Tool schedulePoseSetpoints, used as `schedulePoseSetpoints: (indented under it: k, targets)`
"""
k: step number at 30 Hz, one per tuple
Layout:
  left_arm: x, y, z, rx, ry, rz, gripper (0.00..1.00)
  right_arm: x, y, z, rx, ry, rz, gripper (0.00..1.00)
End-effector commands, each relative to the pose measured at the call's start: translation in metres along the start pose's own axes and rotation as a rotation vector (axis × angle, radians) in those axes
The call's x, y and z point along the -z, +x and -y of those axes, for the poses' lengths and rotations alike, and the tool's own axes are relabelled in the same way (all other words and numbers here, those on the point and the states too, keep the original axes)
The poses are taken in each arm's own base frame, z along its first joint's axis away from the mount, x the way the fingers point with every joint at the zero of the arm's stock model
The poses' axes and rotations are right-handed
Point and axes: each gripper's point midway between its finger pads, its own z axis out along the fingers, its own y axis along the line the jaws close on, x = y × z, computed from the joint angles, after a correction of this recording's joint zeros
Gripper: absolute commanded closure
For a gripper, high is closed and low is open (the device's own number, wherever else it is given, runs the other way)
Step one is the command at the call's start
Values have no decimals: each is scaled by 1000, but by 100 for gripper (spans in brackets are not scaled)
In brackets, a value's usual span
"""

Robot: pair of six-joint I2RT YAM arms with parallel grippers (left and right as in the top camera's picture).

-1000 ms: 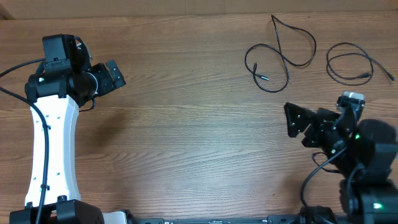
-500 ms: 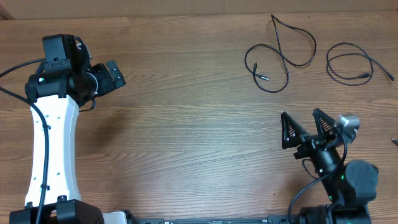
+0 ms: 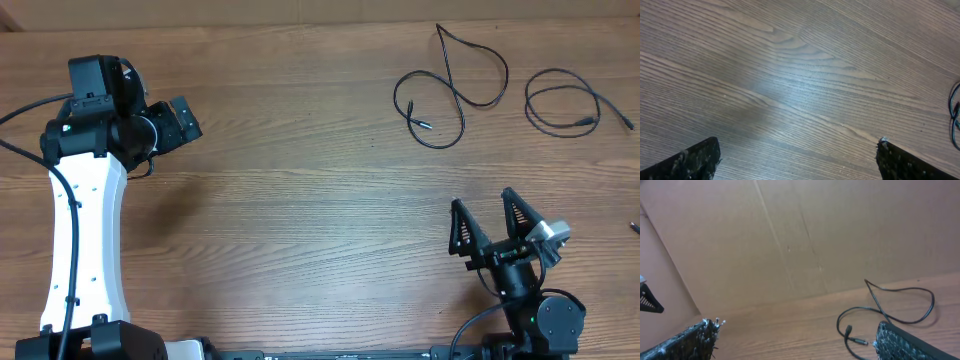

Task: Untangle cables

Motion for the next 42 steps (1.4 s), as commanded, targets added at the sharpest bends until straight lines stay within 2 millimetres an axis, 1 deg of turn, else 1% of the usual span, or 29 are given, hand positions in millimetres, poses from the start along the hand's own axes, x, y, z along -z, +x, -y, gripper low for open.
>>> schedulePoseSetpoints:
  k: [1, 8, 15, 18, 22, 25, 29, 35, 42]
  targets:
    - [2, -4, 2, -22, 2, 11, 1, 1, 2, 7, 2, 33, 21, 0]
    - [2, -4, 2, -22, 2, 11, 1, 0, 11, 14, 1, 57, 7, 0]
    - [2, -4, 2, -22, 2, 11, 0, -1, 30, 24, -7, 79, -27, 0]
    - [2, -4, 2, -22, 2, 11, 1, 0, 31, 30, -8, 110, -24, 0]
    - [2, -4, 2, -22, 2, 11, 1, 1, 29, 42, -8, 181, -10, 0]
    - [2, -4, 2, -22, 2, 11, 1, 3, 35, 49, -11, 218, -31, 0]
    - [2, -4, 2, -22, 2, 11, 1, 5, 50, 56, -19, 249, -93, 0]
    - [2, -4, 2, -22, 2, 11, 0, 6, 50, 57, -11, 255, -90, 0]
    - [2, -4, 2, -22, 2, 11, 1, 6, 50, 57, 72, 250, -101, 0]
